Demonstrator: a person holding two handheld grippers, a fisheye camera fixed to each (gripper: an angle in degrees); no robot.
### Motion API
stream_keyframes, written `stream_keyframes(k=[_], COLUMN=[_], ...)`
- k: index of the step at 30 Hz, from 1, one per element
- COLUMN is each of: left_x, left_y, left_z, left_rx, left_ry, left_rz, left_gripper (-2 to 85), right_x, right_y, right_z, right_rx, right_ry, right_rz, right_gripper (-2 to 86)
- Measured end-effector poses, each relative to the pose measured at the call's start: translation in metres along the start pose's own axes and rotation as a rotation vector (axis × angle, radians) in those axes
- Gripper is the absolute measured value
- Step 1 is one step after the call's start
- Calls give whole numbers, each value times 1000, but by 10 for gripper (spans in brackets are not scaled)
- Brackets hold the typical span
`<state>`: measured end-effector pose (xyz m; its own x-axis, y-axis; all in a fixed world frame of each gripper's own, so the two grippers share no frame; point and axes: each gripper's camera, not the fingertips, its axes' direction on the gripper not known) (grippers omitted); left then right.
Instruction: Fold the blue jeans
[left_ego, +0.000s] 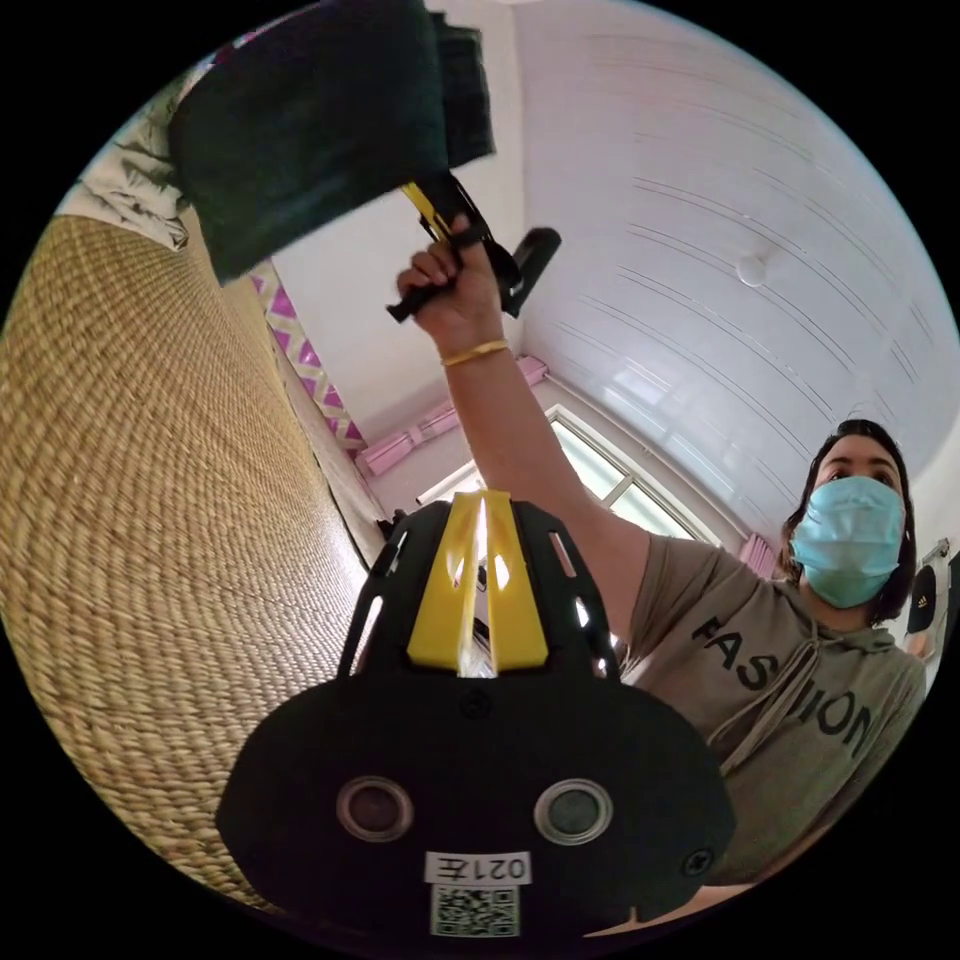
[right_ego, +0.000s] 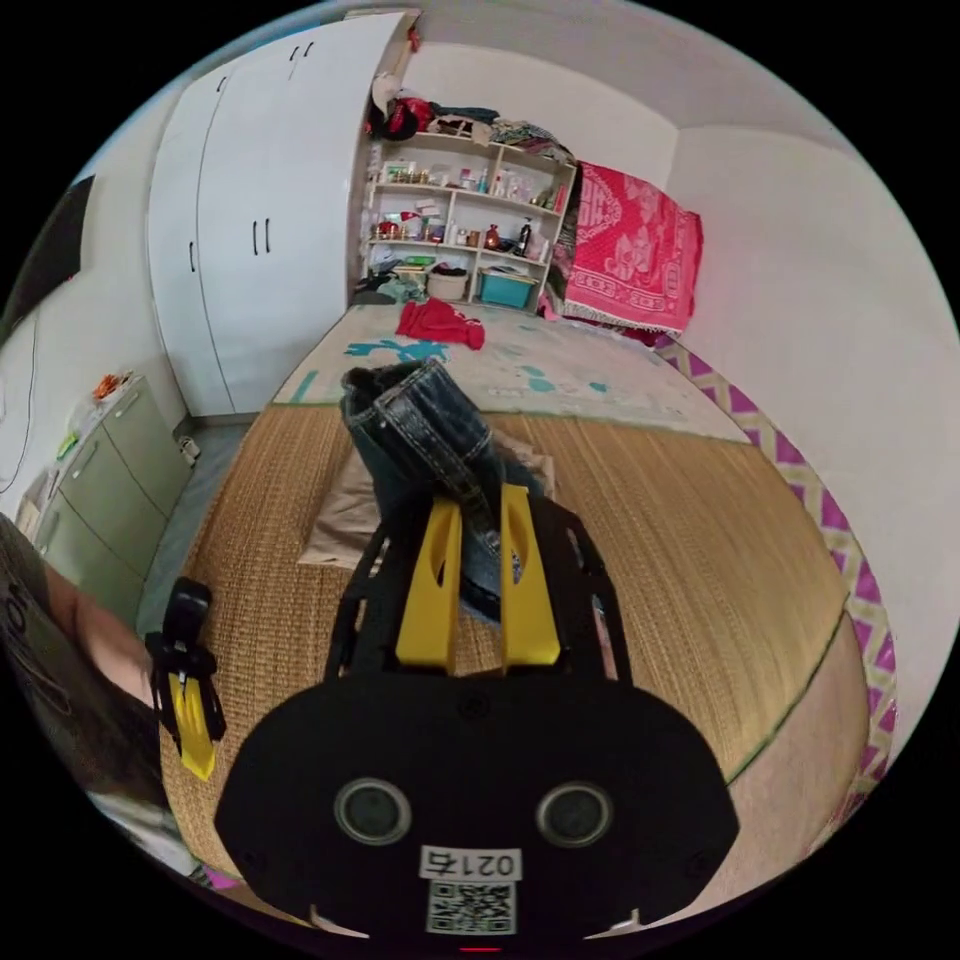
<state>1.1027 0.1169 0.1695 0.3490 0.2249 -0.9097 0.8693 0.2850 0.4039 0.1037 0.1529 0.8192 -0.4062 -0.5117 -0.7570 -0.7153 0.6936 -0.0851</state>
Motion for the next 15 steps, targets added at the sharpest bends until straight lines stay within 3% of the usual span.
stream_keyframes(k=[5, 9, 15], left_x=[3, 6, 17], left_y=[-1, -3, -10], left_z=[1, 4, 12], left_rx=[-6, -11, -13], left_ry=[-8, -15, -35], left_rz=[-7, -17, -17], left_gripper=[-9, -9, -9], right_x=[10, -33, -153], right_y=[45, 94, 210], right_z=[-98, -144, -92], right_rx=[-28, -137, -384], right_ry=[146, 321, 415], right_rz=[41, -10, -61], right_gripper=[63, 61, 66])
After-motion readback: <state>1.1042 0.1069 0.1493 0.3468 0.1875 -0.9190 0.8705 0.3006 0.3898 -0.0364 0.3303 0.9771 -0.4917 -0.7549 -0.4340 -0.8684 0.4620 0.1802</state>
